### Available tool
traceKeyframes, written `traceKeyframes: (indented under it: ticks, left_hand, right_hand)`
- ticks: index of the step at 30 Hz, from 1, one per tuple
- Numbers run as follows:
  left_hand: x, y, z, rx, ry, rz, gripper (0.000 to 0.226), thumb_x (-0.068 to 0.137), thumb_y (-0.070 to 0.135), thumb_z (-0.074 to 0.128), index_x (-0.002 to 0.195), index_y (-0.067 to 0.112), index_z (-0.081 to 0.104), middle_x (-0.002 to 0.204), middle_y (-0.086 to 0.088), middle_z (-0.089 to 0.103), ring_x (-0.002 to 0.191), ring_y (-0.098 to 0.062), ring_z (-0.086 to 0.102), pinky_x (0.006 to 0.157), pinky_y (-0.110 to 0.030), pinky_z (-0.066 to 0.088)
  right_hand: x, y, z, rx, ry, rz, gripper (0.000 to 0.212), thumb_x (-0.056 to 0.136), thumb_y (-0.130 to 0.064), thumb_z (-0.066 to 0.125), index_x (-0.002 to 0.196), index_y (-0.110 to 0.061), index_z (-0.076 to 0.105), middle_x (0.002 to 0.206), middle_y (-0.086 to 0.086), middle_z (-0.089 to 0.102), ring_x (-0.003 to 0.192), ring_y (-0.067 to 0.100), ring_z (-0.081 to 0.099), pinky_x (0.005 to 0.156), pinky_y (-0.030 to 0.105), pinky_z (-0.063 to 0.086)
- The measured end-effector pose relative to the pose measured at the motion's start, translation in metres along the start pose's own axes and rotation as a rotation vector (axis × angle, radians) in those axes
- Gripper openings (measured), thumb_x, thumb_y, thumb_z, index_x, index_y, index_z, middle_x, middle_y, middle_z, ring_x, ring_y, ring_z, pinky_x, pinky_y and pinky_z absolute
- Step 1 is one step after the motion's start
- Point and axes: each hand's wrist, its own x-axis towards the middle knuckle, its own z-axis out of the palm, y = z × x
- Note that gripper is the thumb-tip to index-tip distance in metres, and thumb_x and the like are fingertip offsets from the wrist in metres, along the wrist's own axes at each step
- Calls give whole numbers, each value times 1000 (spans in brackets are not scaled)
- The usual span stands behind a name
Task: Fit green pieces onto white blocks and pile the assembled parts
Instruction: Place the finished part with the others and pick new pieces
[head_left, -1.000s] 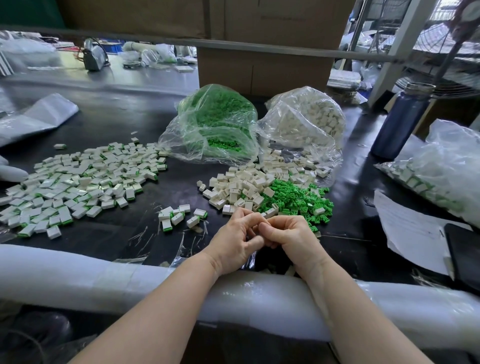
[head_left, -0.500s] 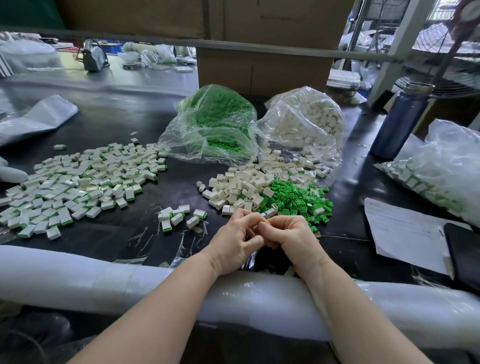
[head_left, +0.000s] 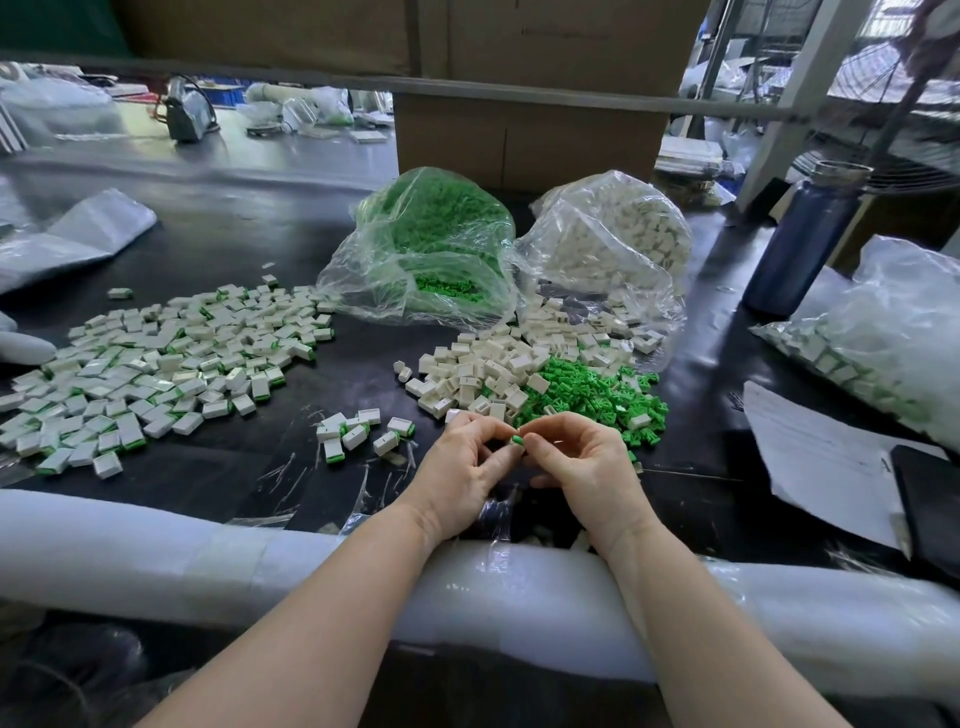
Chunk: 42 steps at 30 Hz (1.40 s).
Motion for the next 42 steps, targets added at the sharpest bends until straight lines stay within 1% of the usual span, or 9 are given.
traceKeyframes:
  ticks: [13,17,19,23,27,31,34,37,42]
  left_hand:
    - [2,-6,3,85,26,45,16,89,18,60,102,10,65,95,6,46,78,-9,50,77,-10,42]
    - [3,-9,3,45,76,36,12,88,14,61,98,12,67,92,1,61,82,-10,58,73,-4,42]
    - [4,-10,3,6,139,12,11,87,13,64,97,11,68,85,4,64,80,-9,60,73,-6,44]
    - [4,-12,0,37,346,-37,18,87,13,62,104,18,65,78,9,61,73,-9,60,73,-23,53]
    - [6,-15,-5,60,580,-127,18,90,10,57,104,17,67,93,-9,65,80,-25,64,78,-38,54]
    - [8,-18,-10,81,704,-243,24,91,8,54,110,16,67,108,-10,55,81,-23,57,76,-24,43]
    - [8,-19,-10,96,693,-276,31,90,6,54,118,15,63,110,-3,40,81,-17,48,73,-14,33]
    - [8,-19,-9,148,650,-305,39,89,7,55,127,12,55,123,-8,38,93,-17,45,74,-13,29]
    - [7,-18,-7,211,556,-289,44,91,9,53,134,14,48,140,-6,34,120,-22,45,92,-20,33]
  right_hand:
    - [3,5,2,-100,2,39,16,88,-4,60,76,-14,59,75,7,61,70,19,61,52,19,51]
    - [3,4,3,-127,20,13,13,89,-8,59,77,-14,60,75,7,61,66,16,59,52,21,52]
    - [2,3,2,-151,62,-12,11,88,-10,62,78,-13,62,73,6,62,62,13,58,51,22,53]
    - [1,1,1,-269,148,-51,13,84,-16,68,72,-18,62,65,1,61,57,13,56,54,23,50]
    - [0,-1,-1,-283,207,-59,17,81,-16,69,67,-22,61,63,1,59,57,17,53,60,35,50]
    - [1,0,-2,-318,260,-62,19,82,-14,69,66,-22,62,65,0,60,61,18,54,65,42,52]
    - [2,1,-3,-343,295,-46,15,83,-16,69,70,-17,62,66,0,60,63,18,55,67,37,53]
    - [3,3,-4,-362,321,-41,14,83,-17,69,70,-17,63,69,0,62,67,18,57,69,34,52]
    - [4,5,-6,-404,344,-26,12,84,-19,68,74,-14,65,75,3,64,77,20,59,73,33,51]
